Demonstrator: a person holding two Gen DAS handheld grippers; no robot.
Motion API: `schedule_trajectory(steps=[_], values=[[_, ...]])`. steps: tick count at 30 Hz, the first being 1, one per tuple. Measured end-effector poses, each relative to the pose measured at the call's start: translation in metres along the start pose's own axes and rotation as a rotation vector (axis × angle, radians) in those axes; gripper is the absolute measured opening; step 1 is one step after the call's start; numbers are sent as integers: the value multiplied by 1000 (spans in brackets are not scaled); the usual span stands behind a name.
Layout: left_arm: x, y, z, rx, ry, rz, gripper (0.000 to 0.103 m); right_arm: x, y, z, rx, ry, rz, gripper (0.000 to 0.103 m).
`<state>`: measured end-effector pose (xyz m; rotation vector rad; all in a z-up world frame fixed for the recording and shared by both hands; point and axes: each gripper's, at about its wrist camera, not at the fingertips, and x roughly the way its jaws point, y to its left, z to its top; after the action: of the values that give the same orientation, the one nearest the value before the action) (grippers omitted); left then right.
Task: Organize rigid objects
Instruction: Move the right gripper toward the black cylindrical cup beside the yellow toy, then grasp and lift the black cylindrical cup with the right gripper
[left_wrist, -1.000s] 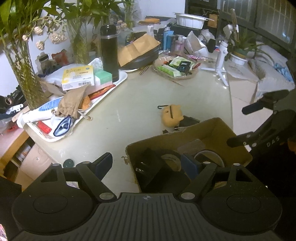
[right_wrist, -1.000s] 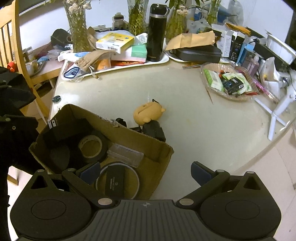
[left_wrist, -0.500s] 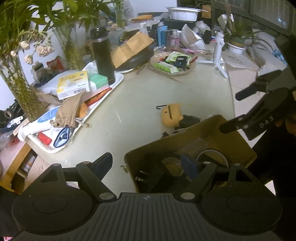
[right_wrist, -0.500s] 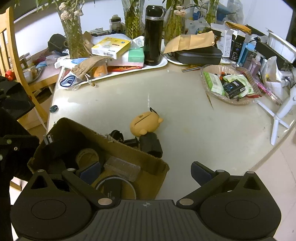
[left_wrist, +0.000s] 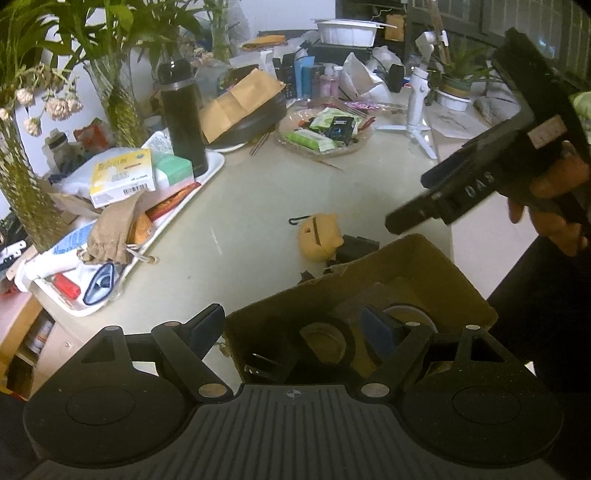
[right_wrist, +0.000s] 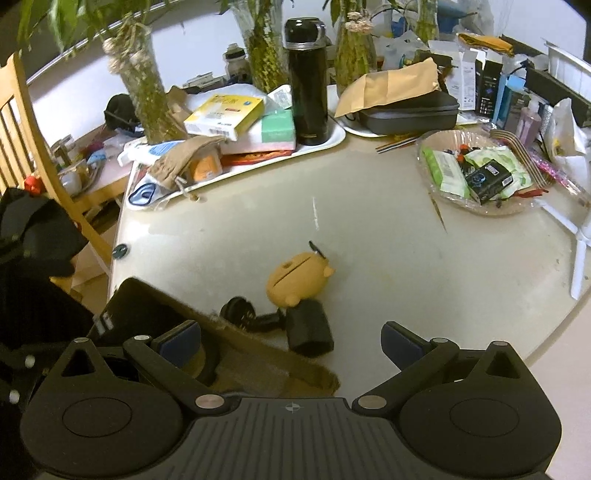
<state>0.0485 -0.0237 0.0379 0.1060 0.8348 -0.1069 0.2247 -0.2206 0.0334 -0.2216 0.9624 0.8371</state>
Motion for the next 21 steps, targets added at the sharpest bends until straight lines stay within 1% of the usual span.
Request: schedule_trajectory(steps=[5, 8, 10, 12, 14, 18, 20, 21], values=[[0, 4, -1, -14, -13, 5, 81, 19, -15, 8, 22, 16, 6, 103], [1, 8, -1, -24, -15, 3, 81, 32, -26, 13, 57, 37, 18, 103], [1, 10, -1, -33, -19, -1, 81, 41, -33, 16, 82, 53, 40, 103], [1, 13, -2, -43, -22, -1, 81, 51, -38, 19, 98, 91, 77, 102], [1, 15, -2, -48, -26, 1, 81, 61, -40, 21, 97, 138, 103, 96], [4, 17, -1, -52, -22, 27, 81, 78, -40, 23, 83, 217, 108, 92], [4, 19, -1, -55, -29, 34, 81, 84, -40, 22, 80, 247, 130, 83], [4, 20, -2, -57, -33, 33, 81, 87, -40, 21, 78, 260, 143, 80]])
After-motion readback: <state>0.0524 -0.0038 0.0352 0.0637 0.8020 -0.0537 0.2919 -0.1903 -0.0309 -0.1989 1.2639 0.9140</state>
